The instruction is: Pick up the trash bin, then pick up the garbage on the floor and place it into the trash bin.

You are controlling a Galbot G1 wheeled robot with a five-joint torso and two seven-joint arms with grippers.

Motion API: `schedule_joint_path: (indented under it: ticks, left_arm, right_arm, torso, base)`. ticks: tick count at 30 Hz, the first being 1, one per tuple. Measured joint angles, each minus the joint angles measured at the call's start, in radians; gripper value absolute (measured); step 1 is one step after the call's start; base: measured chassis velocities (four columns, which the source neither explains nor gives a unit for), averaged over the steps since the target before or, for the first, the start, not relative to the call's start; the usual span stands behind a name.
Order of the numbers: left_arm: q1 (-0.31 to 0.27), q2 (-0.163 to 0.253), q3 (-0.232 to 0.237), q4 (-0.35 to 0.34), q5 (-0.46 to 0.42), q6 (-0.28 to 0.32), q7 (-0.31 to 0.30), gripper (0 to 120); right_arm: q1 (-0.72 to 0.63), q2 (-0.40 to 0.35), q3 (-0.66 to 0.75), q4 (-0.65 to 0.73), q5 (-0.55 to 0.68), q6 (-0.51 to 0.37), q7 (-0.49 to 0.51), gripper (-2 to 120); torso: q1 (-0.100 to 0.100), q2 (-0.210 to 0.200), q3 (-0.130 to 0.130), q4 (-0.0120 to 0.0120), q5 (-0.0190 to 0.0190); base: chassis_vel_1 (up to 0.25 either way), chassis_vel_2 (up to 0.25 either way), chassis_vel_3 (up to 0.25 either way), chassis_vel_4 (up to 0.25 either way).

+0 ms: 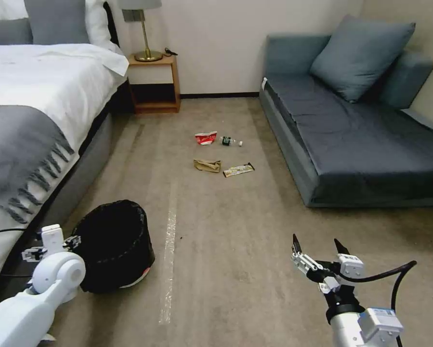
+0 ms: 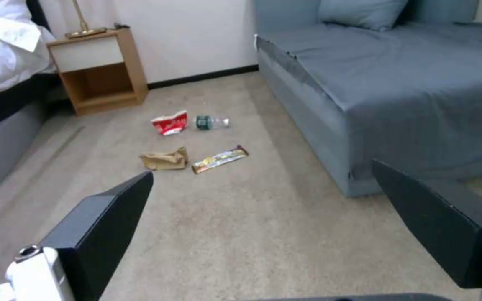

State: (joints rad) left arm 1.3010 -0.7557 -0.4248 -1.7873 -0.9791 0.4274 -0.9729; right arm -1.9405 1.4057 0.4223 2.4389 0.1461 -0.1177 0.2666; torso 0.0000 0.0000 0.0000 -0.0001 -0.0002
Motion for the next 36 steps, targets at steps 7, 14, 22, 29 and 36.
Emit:
schedule_joint_path:
  ticks: [7,14,22,29,36]
  left_arm:
    - [0.012,-0.012,0.001,-0.011,0.025,-0.009,0.015,96]
    - [-0.012,-0.029,0.016,0.026,0.03,-0.004,0.016,94]
    - [-0.083,-0.053,0.054,0.106,0.025,0.005,0.021,90]
    - [-0.148,-0.061,0.098,0.128,0.008,0.02,0.021,72]
    - [-0.194,-0.088,0.136,0.182,-0.011,0.05,0.012,43]
  right_arm:
    - [-0.006,0.004,-0.004,0.001,-0.01,0.01,-0.001,100]
    - [-0.012,0.003,-0.005,0.01,-0.011,0.016,-0.002,100]
    - [-0.021,0.005,-0.011,0.017,-0.014,0.03,-0.011,100]
    - [-0.021,0.002,-0.012,0.019,-0.011,0.031,-0.015,100]
    - [-0.022,0.002,-0.016,0.048,0.032,0.021,-0.033,100]
  torso:
    - [0.0,0.0,0.0,0.0001,0.0002]
    - [0.0,0.0,0.0,0.0001,0.0001]
    - [0.0,0.0,0.0,0.0001,0.0001]
    - [0.0,0.0,0.0,0.0,0.0002]
    - [0.0,0.0,0.0,0.0001,0.0003]
  base:
    - [0.0,0.0,0.0,0.0]
    - [0.0,0.0,0.0,0.0]
    - [0.0,0.0,0.0,0.0]
    - [0.0,0.0,0.0,0.0]
    - [0.0,0.0,0.0,0.0]
